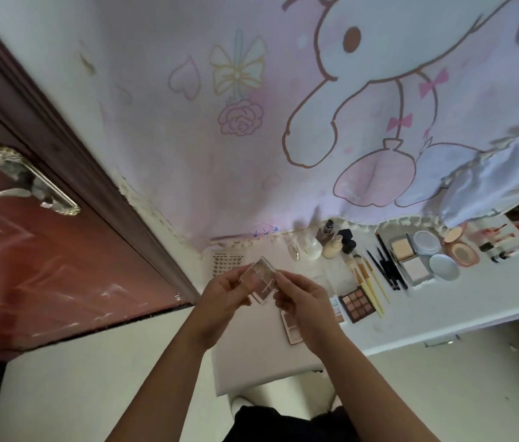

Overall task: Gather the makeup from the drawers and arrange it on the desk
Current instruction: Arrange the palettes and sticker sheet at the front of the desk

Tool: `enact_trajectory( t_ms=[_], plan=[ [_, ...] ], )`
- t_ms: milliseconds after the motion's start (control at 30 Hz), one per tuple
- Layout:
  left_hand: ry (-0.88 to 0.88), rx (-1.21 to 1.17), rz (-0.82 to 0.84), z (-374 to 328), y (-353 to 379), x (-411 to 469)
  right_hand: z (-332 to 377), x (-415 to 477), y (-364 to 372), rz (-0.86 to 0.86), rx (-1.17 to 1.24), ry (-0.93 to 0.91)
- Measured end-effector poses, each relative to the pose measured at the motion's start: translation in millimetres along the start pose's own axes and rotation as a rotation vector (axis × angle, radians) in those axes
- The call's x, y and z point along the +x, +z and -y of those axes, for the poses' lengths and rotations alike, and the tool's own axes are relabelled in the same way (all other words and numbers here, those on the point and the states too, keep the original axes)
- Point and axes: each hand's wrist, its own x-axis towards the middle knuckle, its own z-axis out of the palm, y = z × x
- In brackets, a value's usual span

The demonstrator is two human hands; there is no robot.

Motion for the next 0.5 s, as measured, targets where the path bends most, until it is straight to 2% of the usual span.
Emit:
enact_trajectory(
  t_ms=[133,267,400,500],
  plan=[
    [0.103,-0.237,0.03,-16,23,-17,38,-17,-4,0.101,0.024,0.047],
    [0.13,-0.384,0.014,-19,52,-30,59,-36,-27,0.171,-0.024,0.052],
    [0.125,-0.487,-0.015,-16,90,-38,68,-47,-55,0.163,-0.322,-0.132],
    [0.121,-0.522,-0.092,-9,110,-41,71,-54,-71,0.193,-0.423,-0.272]
  ],
)
